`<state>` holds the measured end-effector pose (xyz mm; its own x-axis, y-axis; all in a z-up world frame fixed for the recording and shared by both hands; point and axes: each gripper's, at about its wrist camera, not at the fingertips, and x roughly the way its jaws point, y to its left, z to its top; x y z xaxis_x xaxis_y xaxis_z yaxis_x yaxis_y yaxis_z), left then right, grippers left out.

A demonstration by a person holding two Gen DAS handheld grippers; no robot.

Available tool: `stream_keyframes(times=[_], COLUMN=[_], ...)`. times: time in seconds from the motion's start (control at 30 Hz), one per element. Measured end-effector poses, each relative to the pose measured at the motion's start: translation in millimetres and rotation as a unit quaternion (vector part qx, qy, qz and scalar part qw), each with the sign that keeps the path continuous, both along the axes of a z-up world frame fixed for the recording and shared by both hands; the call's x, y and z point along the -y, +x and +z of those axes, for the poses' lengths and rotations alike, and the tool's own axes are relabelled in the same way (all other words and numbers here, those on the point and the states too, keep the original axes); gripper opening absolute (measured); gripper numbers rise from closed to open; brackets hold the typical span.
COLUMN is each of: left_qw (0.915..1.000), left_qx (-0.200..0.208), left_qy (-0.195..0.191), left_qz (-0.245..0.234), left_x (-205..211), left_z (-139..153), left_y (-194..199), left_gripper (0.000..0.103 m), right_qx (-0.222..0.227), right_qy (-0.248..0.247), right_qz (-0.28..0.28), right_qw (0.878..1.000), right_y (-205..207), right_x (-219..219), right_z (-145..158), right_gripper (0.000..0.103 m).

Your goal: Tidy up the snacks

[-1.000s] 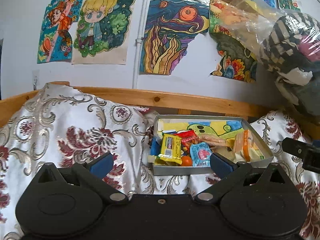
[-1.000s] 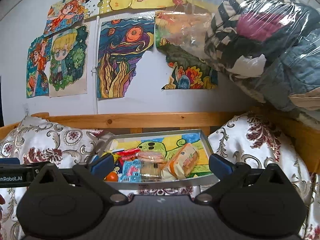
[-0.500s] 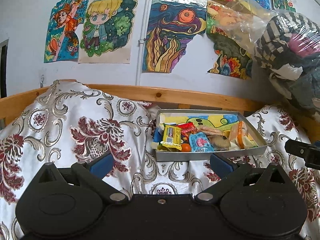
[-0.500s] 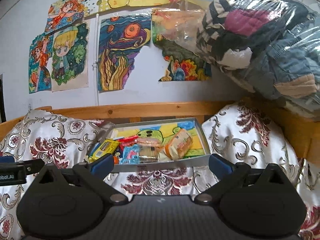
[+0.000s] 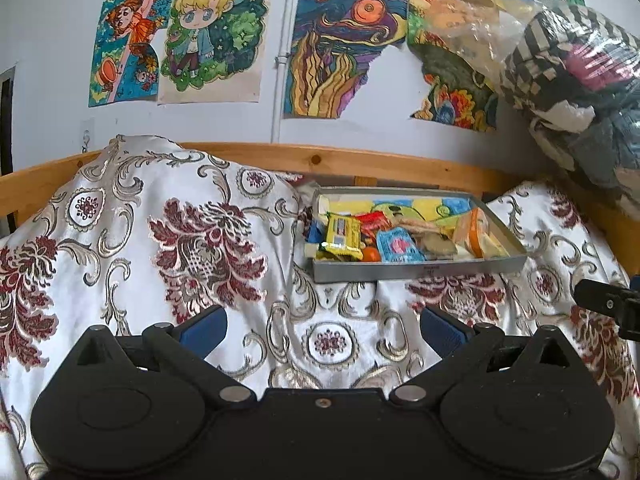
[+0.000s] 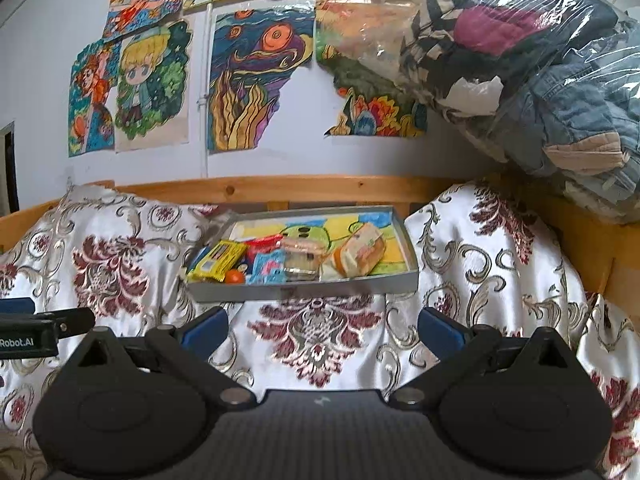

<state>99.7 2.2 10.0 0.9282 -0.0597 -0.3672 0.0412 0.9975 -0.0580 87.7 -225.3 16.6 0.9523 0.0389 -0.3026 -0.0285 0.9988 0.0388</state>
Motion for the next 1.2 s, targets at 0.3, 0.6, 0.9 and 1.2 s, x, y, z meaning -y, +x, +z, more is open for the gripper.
stream_keyframes(times=[0.3,0.6,0.9,1.2], left_qw=[0.9999,0.9997,0.9995,0.9992], left_qx=[-0.010,-0.021,-0.027,-0.032], left_qy=[0.010,0.007,0.016,0.021], left_qz=[-0.005,0.002,0.005,0.007], left_x=[2,1,2,2], left_z=[-7,-9,-12,-14], left_y=[-18,-27,-29,-28], left_gripper=[0.102,0.102,0.102,0.102], right_qx=[-0.017,-0.018,-0.035,-0.044], right_qy=[-0.017,-0.028,-0.030,-0.032], right_qz=[0.004,0.003,0.002,-0.002], right_qw=[1.000,0.999,0.999,0.999], right_y=[-15,-25,-24,-23], right_x=[-7,-10,-11,-11], right_z=[-7,-8,-10,-12], right_gripper=[0.103,0.103,0.103,0.103])
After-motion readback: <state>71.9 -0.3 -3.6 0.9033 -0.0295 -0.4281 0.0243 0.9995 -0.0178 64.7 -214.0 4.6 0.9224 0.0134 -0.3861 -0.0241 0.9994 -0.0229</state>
